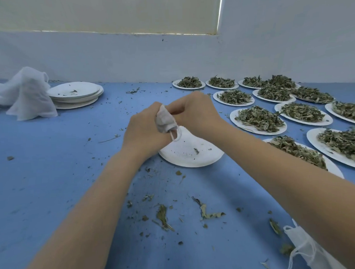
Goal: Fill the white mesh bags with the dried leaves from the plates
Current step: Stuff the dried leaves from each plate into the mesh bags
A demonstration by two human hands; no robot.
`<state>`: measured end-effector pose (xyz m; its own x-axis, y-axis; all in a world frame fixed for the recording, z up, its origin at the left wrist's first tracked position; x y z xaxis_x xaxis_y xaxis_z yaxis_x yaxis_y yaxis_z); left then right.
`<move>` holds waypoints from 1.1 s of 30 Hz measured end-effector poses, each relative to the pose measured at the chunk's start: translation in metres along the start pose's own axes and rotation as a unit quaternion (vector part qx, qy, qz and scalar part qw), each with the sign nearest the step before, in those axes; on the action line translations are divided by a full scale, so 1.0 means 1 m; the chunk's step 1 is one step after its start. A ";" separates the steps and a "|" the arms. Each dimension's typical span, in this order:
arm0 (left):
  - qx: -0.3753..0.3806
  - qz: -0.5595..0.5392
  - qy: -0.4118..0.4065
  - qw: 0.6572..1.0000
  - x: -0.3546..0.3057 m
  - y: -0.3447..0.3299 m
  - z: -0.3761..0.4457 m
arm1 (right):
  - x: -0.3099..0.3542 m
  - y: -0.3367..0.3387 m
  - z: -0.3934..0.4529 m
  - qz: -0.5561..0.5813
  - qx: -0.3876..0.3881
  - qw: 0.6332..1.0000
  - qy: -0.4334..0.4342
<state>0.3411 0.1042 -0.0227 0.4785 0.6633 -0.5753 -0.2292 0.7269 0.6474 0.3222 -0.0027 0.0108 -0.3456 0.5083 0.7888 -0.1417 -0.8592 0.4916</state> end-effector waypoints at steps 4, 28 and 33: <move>0.026 -0.007 -0.014 1.000 -0.005 -0.003 0.001 | 0.012 -0.022 -0.002 -0.215 0.116 0.968 0.061; 0.075 0.076 0.084 0.991 0.026 0.018 -0.019 | -0.096 -0.001 -0.064 -0.273 0.121 0.921 -0.251; 0.099 0.068 0.097 0.988 0.034 0.022 -0.032 | -0.107 0.001 -0.064 -0.227 0.091 0.927 -0.285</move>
<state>0.3256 0.1486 -0.0443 0.2792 0.7884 -0.5482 -0.1003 0.5917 0.7999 0.2995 -0.0614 -0.0971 0.2654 0.8077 0.5264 0.0249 -0.5516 0.8338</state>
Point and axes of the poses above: each hand's wrist, its own z-axis towards the middle knuckle, its own y-axis out of the back of the hand, x = y × z, the point moved 10 cm from there along z, towards the middle knuckle, and after that the axes turned 8 degrees about z, right-handed, at the moved point
